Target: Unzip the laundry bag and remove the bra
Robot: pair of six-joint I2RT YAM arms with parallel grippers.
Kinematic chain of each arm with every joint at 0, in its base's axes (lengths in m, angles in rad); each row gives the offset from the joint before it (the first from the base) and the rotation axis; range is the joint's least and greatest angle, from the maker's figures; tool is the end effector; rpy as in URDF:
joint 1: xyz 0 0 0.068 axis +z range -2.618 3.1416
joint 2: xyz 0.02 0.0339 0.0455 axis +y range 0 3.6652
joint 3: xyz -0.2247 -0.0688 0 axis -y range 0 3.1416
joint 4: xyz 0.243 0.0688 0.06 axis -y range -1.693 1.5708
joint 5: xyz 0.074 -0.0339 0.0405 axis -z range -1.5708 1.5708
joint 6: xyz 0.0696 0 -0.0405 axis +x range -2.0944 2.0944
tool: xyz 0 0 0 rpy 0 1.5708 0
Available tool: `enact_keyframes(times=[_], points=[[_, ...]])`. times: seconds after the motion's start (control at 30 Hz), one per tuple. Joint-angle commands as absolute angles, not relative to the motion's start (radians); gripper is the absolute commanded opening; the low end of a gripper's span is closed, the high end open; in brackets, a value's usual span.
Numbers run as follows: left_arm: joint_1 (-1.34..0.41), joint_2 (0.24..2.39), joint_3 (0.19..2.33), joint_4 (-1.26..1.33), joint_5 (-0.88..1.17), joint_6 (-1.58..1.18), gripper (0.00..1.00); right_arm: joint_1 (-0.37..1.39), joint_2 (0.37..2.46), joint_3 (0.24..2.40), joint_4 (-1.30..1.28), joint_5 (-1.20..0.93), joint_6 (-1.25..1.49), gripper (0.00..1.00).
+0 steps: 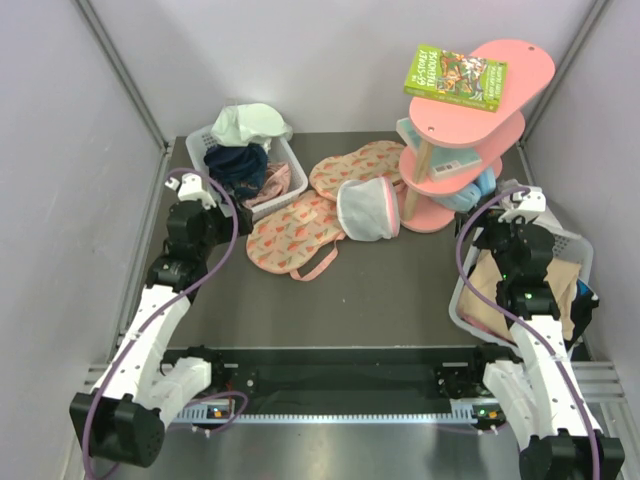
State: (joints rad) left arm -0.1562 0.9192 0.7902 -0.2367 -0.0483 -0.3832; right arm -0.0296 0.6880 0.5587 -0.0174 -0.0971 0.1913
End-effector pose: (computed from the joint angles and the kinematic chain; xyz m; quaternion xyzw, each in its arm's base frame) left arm 0.2637 -0.0381 0.2691 -0.1069 0.8168 -0.1318 0.5514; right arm 0.2370 -0.0003 0.2634 0.0518 0.7550 0.0893 0.6475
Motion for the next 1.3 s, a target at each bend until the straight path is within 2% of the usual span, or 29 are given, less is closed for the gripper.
enact_keyframes(times=[0.0,0.23,0.4,0.47,0.63,0.9,1.13,1.17,1.23,1.27], points=[[-0.158,0.919,0.831,-0.238,-0.072,-0.380,0.99,-0.035,0.683,0.592,0.006,-0.110,0.178,0.93],[-0.179,0.928,0.827,-0.218,-0.018,-0.354,0.99,-0.035,0.687,0.597,0.003,-0.123,0.179,0.93],[-0.353,1.006,0.853,-0.157,-0.089,-0.363,0.98,-0.035,0.716,0.595,0.012,-0.164,0.187,0.93],[-0.420,1.044,0.854,-0.056,-0.046,-0.386,0.98,-0.034,0.727,0.601,0.006,-0.182,0.190,0.93],[-0.540,1.259,0.911,0.116,0.041,-0.453,0.96,-0.032,0.729,0.595,0.018,-0.241,0.239,0.93],[-0.563,1.612,1.074,0.209,0.146,-0.485,0.94,-0.008,0.732,0.552,0.071,-0.337,0.308,0.93],[-0.563,1.750,1.121,0.248,0.130,-0.488,0.85,0.165,0.784,0.572,0.067,-0.260,0.295,0.93],[-0.563,1.756,1.120,0.259,0.139,-0.495,0.72,0.210,0.794,0.580,0.067,-0.246,0.291,0.93],[-0.564,1.767,1.114,0.278,0.179,-0.506,0.55,0.251,0.825,0.586,0.074,-0.223,0.296,0.93],[-0.563,1.772,1.109,0.294,0.192,-0.515,0.30,0.286,0.836,0.591,0.077,-0.198,0.301,0.92]])
